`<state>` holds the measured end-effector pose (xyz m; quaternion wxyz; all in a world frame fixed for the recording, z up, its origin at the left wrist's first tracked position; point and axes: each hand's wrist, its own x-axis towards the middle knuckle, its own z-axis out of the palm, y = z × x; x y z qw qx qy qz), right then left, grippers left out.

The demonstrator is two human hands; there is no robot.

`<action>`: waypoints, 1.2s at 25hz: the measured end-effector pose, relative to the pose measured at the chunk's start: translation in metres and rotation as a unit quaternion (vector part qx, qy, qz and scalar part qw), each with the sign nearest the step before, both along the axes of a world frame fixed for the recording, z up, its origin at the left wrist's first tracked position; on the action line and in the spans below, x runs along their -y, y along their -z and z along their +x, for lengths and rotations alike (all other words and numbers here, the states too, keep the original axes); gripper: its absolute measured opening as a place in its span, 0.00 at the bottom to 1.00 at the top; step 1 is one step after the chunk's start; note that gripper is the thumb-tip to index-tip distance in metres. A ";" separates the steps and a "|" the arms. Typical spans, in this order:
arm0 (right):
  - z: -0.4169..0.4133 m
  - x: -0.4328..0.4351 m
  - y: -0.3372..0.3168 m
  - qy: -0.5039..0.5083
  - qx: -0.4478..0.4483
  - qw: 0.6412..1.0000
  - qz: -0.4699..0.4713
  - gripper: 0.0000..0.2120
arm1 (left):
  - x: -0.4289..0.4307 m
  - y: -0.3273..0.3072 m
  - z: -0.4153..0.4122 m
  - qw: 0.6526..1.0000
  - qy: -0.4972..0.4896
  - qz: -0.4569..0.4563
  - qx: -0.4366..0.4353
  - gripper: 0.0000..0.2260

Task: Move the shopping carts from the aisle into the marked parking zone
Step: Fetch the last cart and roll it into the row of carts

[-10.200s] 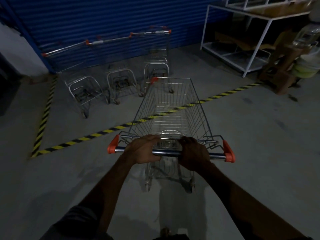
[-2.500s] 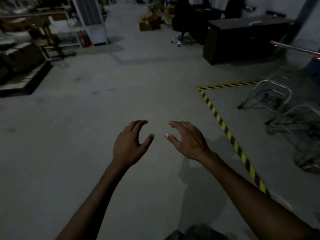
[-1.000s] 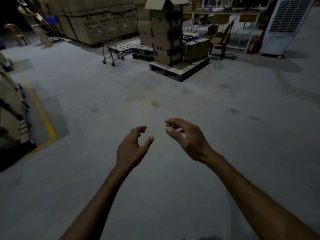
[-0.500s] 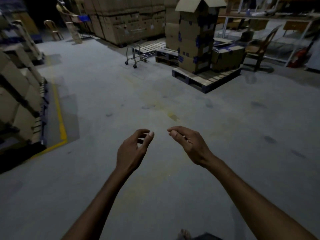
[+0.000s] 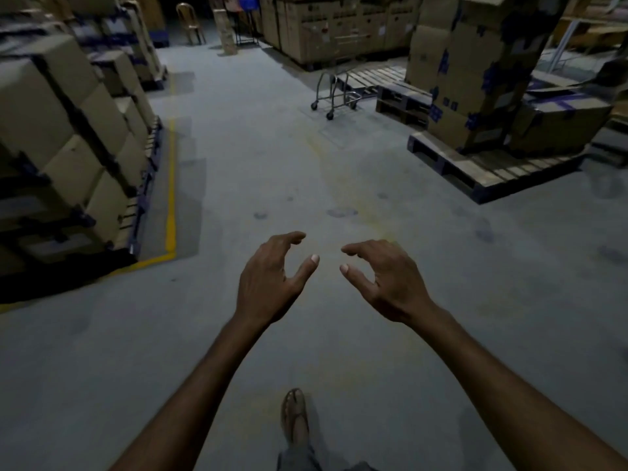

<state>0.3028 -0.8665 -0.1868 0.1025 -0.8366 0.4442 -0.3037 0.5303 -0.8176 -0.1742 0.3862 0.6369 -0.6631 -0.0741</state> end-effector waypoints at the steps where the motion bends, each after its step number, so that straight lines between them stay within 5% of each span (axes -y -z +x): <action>1: 0.011 0.023 0.000 -0.003 -0.008 1.000 -0.025 0.19 | 0.022 0.005 0.012 1.000 0.000 0.000 0.006 0.19; 6: 0.075 0.137 -0.011 -0.005 0.003 0.997 -0.081 0.16 | 0.146 0.015 0.081 1.000 0.008 -0.003 0.020 0.19; 20: 0.228 0.402 -0.030 0.077 -0.164 0.953 -0.243 0.21 | 0.411 0.004 0.217 0.940 -0.057 -0.154 0.299 0.19; 30: 0.324 0.657 -0.011 0.065 -0.111 0.973 -0.190 0.20 | 0.650 0.010 0.298 0.956 -0.086 -0.078 0.269 0.23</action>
